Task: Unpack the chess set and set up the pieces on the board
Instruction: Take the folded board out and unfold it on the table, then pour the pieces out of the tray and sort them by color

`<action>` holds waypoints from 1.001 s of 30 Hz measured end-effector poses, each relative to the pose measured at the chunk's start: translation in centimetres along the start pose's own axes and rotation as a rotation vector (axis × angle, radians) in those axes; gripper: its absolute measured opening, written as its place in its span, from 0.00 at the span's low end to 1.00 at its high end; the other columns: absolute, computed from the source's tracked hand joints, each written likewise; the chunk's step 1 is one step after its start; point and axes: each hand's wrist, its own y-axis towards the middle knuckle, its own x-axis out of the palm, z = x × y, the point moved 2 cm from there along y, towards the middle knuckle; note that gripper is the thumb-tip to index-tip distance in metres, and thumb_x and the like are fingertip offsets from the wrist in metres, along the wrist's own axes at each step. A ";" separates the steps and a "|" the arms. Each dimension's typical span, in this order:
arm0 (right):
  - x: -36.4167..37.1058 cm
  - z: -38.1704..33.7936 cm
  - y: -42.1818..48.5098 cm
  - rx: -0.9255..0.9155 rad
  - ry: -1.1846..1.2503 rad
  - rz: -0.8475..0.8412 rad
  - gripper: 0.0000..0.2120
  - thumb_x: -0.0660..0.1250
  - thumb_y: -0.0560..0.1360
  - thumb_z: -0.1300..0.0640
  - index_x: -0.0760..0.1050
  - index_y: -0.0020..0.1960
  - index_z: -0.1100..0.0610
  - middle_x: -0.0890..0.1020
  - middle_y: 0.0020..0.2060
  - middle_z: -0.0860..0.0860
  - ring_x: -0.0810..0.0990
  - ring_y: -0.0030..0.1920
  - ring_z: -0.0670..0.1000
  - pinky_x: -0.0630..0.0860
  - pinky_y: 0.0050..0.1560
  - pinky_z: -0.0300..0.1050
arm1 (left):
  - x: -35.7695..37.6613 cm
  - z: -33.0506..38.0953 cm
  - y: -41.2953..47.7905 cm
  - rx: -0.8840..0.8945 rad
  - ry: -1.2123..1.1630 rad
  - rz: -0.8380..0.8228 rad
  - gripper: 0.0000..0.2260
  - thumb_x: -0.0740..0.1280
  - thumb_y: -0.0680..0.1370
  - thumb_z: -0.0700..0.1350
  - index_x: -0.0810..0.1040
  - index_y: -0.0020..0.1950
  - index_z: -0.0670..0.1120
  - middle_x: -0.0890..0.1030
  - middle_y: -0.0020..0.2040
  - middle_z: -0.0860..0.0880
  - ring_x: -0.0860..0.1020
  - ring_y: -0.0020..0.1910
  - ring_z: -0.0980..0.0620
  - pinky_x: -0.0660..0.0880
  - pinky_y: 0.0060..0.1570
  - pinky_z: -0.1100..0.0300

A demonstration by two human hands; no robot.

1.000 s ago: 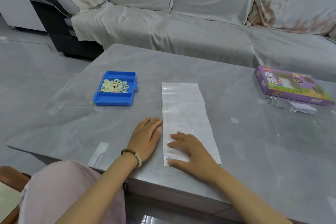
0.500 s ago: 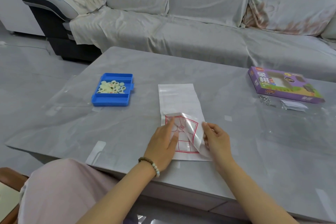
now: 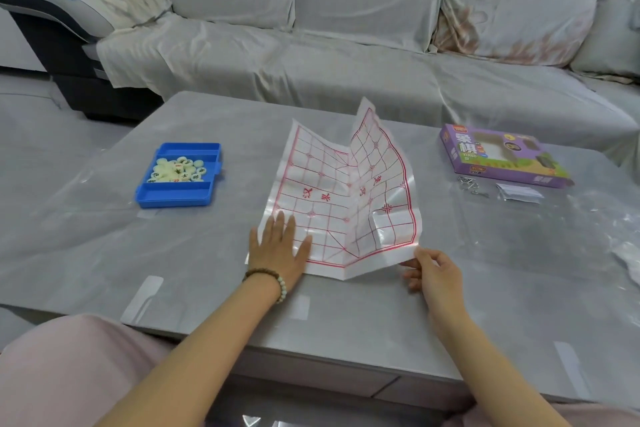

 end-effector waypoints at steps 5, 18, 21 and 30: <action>0.0 0.6 0.3 -0.042 -0.120 -0.078 0.07 0.62 0.78 0.58 0.72 0.44 0.61 0.84 0.36 0.57 0.76 0.28 0.53 0.70 0.26 0.43 | -1.0 -3.0 1.7 -0.011 0.038 0.008 0.28 0.39 0.79 0.60 0.40 0.76 0.50 0.40 0.77 0.49 0.40 0.75 0.51 0.38 0.72 0.49; 1.1 -0.1 0.6 -0.359 -0.418 0.058 0.13 0.69 0.73 0.53 0.69 0.52 0.55 0.73 0.45 0.49 0.72 0.45 0.50 0.69 0.44 0.41 | -2.4 -2.7 3.8 0.046 0.030 0.110 0.26 0.43 0.81 0.57 0.47 0.76 0.49 0.48 0.77 0.49 0.45 0.76 0.48 0.42 0.73 0.50; 4.4 -1.4 1.4 -0.646 -0.590 -0.019 0.17 0.66 0.76 0.53 0.70 0.63 0.56 0.72 0.62 0.51 0.70 0.63 0.52 0.64 0.64 0.43 | -2.0 -1.8 4.8 0.065 0.058 0.050 0.25 0.42 0.81 0.57 0.43 0.76 0.51 0.44 0.77 0.49 0.42 0.76 0.47 0.40 0.72 0.48; 11.8 0.2 4.9 -0.551 -1.260 -0.371 0.27 0.44 0.79 0.38 0.45 0.76 0.44 0.43 0.77 0.46 0.39 0.76 0.52 0.36 0.74 0.55 | -0.7 -1.9 5.4 0.058 0.129 0.035 0.28 0.41 0.79 0.62 0.39 0.76 0.53 0.39 0.77 0.49 0.39 0.75 0.46 0.38 0.72 0.45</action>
